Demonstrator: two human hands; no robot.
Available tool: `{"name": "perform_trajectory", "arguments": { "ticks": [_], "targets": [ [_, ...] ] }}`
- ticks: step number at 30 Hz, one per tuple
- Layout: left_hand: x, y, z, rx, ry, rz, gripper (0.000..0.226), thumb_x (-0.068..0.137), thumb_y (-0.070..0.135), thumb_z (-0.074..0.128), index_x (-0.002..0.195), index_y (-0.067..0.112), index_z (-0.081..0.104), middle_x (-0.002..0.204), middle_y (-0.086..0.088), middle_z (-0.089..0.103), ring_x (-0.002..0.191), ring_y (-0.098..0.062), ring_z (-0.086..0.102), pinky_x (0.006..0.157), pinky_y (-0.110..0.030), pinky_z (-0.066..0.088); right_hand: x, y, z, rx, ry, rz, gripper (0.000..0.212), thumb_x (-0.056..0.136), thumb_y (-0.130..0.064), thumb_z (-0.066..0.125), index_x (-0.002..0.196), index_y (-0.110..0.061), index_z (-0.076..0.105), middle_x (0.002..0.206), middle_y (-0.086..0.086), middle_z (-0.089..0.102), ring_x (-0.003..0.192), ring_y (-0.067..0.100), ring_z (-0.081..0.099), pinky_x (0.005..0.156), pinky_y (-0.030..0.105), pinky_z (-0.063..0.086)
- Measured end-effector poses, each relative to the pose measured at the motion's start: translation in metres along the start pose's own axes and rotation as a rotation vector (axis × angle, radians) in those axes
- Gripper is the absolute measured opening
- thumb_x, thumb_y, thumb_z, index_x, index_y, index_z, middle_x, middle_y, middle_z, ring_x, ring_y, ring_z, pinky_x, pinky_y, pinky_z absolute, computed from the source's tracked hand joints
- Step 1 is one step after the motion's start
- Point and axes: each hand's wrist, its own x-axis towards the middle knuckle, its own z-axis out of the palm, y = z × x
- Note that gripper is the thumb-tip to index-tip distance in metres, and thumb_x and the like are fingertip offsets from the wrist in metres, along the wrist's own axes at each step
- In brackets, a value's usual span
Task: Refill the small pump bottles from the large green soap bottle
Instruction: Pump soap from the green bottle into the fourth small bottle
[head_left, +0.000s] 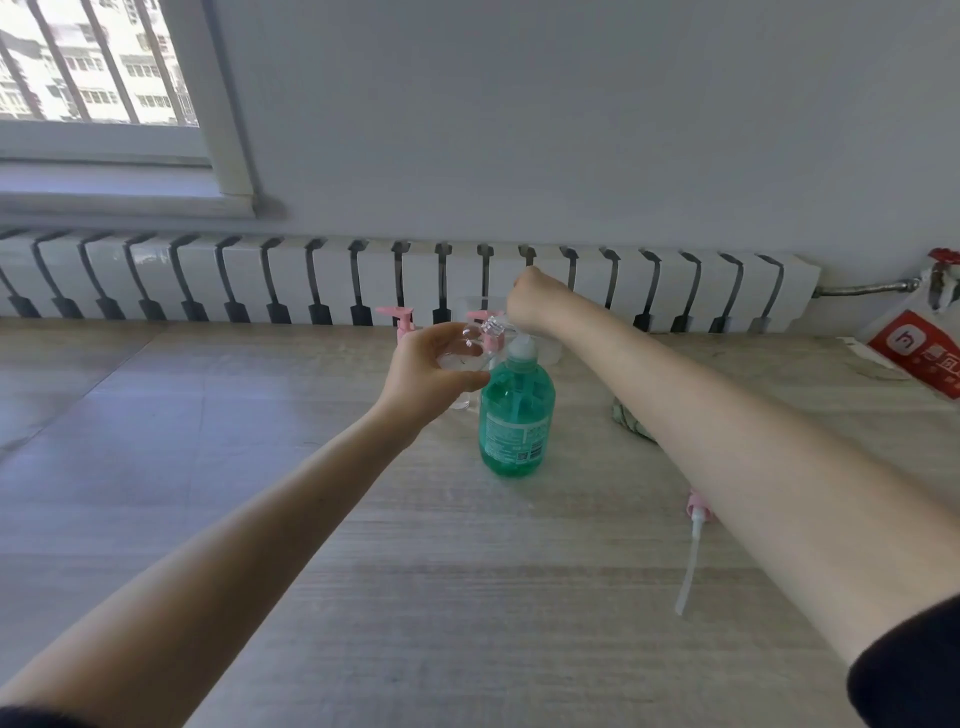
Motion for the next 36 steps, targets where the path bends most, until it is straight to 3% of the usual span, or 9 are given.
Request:
{"name": "perform_trajectory", "arguments": {
  "ticks": [3, 6, 8, 14, 18, 23, 25, 27, 36],
  "targets": [
    [0.001, -0.004, 0.0, 0.003, 0.005, -0.005, 0.051, 0.07, -0.003, 0.077, 0.117, 0.011, 0.062, 0.102, 0.003, 0.068, 0.096, -0.004, 0.063, 0.079, -0.015, 0.05, 0.0, 0.001, 0.004, -0.062, -0.024, -0.032, 0.015, 0.096, -0.005, 0.041, 0.099, -0.001, 0.055, 0.081, 0.002, 0.045, 0.072, 0.015, 0.046, 0.069, 0.027, 0.04],
    [0.001, -0.006, 0.0, 0.013, -0.005, -0.002, 0.052, 0.07, -0.003, 0.077, 0.118, 0.009, 0.062, 0.104, 0.0, 0.068, 0.097, -0.005, 0.063, 0.08, -0.014, 0.05, -0.006, 0.002, 0.003, -0.057, -0.031, -0.056, 0.03, 0.096, -0.005, 0.044, 0.124, 0.003, 0.051, 0.122, 0.006, 0.055, 0.114, 0.025, 0.051, 0.098, 0.035, 0.041],
    [0.0, -0.006, 0.0, 0.009, -0.006, 0.0, 0.052, 0.07, -0.003, 0.077, 0.118, 0.009, 0.062, 0.105, 0.0, 0.068, 0.098, -0.005, 0.063, 0.078, -0.014, 0.05, -0.008, 0.001, 0.002, -0.068, -0.021, -0.052, 0.035, 0.095, -0.006, 0.047, 0.129, 0.002, 0.048, 0.139, 0.013, 0.046, 0.123, 0.028, 0.047, 0.104, 0.039, 0.04],
    [-0.001, -0.004, -0.001, 0.022, -0.01, -0.009, 0.055, 0.07, -0.001, 0.078, 0.121, 0.008, 0.061, 0.106, -0.001, 0.067, 0.101, -0.009, 0.062, 0.084, -0.017, 0.05, -0.008, 0.002, 0.003, -0.046, -0.001, -0.044, 0.028, 0.095, -0.007, 0.042, 0.118, 0.002, 0.056, 0.13, 0.014, 0.053, 0.103, 0.024, 0.052, 0.094, 0.036, 0.043],
    [0.0, -0.003, -0.002, 0.026, -0.02, -0.018, 0.055, 0.07, -0.002, 0.077, 0.122, 0.008, 0.06, 0.11, -0.001, 0.066, 0.103, -0.01, 0.061, 0.092, -0.025, 0.047, -0.007, 0.002, 0.004, -0.045, 0.005, -0.04, 0.023, 0.096, -0.009, 0.041, 0.105, 0.002, 0.059, 0.105, 0.009, 0.06, 0.088, 0.021, 0.054, 0.086, 0.035, 0.045],
    [-0.002, 0.0, -0.002, 0.009, -0.02, -0.026, 0.053, 0.071, -0.001, 0.077, 0.12, 0.009, 0.061, 0.106, 0.0, 0.067, 0.1, -0.007, 0.062, 0.09, -0.024, 0.048, -0.013, -0.002, 0.0, -0.069, 0.028, 0.001, 0.023, 0.095, -0.005, 0.038, 0.075, 0.0, 0.047, 0.074, 0.003, 0.041, 0.065, 0.014, 0.042, 0.064, 0.025, 0.041],
    [-0.001, 0.003, -0.003, -0.013, -0.025, -0.024, 0.05, 0.071, -0.001, 0.077, 0.118, 0.011, 0.062, 0.105, 0.0, 0.068, 0.098, -0.006, 0.062, 0.086, -0.021, 0.048, -0.015, -0.006, -0.007, -0.036, 0.05, 0.001, 0.015, 0.092, -0.004, 0.039, 0.094, 0.003, 0.052, 0.08, 0.006, 0.046, 0.068, 0.015, 0.044, 0.064, 0.027, 0.042],
    [0.0, 0.007, -0.004, -0.009, -0.031, -0.017, 0.049, 0.072, -0.001, 0.076, 0.116, 0.014, 0.062, 0.102, 0.002, 0.067, 0.096, -0.004, 0.062, 0.079, -0.015, 0.046, -0.015, -0.007, -0.01, -0.033, 0.057, -0.016, 0.031, 0.09, -0.005, 0.04, 0.12, 0.002, 0.046, 0.085, 0.007, 0.049, 0.071, 0.016, 0.047, 0.064, 0.03, 0.044],
    [0.001, 0.007, -0.005, 0.004, -0.026, -0.006, 0.049, 0.072, -0.002, 0.076, 0.117, 0.012, 0.062, 0.1, 0.004, 0.066, 0.094, -0.001, 0.061, 0.073, -0.012, 0.046, -0.007, -0.003, -0.003, -0.009, 0.069, -0.033, 0.012, 0.092, -0.003, 0.037, 0.1, -0.007, 0.045, 0.074, 0.004, 0.042, 0.063, 0.013, 0.041, 0.061, 0.027, 0.038]
  ]
}}
